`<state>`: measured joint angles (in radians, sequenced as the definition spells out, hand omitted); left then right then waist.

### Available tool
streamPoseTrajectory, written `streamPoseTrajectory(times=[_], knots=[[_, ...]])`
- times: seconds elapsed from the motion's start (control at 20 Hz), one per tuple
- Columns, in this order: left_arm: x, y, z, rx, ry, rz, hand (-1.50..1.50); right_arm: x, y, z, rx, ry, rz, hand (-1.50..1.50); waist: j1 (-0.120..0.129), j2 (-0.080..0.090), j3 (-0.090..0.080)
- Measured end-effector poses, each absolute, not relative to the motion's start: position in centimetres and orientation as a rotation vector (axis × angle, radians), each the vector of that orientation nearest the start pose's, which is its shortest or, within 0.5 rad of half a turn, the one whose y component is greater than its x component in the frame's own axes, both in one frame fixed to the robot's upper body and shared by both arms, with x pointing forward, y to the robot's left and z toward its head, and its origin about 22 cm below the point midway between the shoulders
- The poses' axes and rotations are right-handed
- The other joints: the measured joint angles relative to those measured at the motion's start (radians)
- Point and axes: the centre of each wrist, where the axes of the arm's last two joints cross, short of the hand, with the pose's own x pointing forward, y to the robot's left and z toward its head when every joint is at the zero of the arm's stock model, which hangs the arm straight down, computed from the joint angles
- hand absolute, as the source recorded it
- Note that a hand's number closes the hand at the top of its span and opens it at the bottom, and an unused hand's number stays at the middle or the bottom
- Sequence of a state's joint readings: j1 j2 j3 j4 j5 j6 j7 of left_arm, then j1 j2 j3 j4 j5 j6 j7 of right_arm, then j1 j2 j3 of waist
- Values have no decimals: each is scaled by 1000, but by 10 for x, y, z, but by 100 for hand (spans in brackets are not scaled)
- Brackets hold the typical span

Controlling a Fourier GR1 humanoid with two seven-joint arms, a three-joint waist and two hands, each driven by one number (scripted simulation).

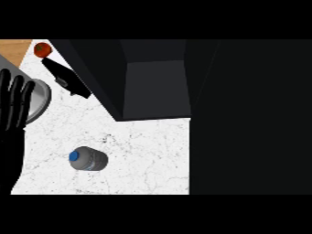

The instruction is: Pick up the bottled water, place it into the cabinet and close the cabinet

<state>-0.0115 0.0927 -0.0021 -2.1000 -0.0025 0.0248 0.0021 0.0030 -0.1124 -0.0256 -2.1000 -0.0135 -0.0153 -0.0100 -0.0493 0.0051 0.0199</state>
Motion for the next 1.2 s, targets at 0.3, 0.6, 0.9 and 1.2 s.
streamPoseTrajectory(times=[0.3, 0.6, 0.9, 1.2], knots=[[186, 239, 124, -46, -2130, -118, -150, 183, -246, 127, -57, -2099, 103, -150, 39, -7, -16], [158, 242, 121, -138, -1977, 78, -150, 161, -220, 132, 193, -2019, 180, -150, 54, -10, -19], [127, 250, 133, -124, -1890, 113, -150, 136, -205, 150, 257, -1999, 193, -150, 55, -10, -20], [121, 259, 135, -64, -1813, 108, -150, 125, -191, 161, 282, -1979, 190, -150, 59, -10, -20]])
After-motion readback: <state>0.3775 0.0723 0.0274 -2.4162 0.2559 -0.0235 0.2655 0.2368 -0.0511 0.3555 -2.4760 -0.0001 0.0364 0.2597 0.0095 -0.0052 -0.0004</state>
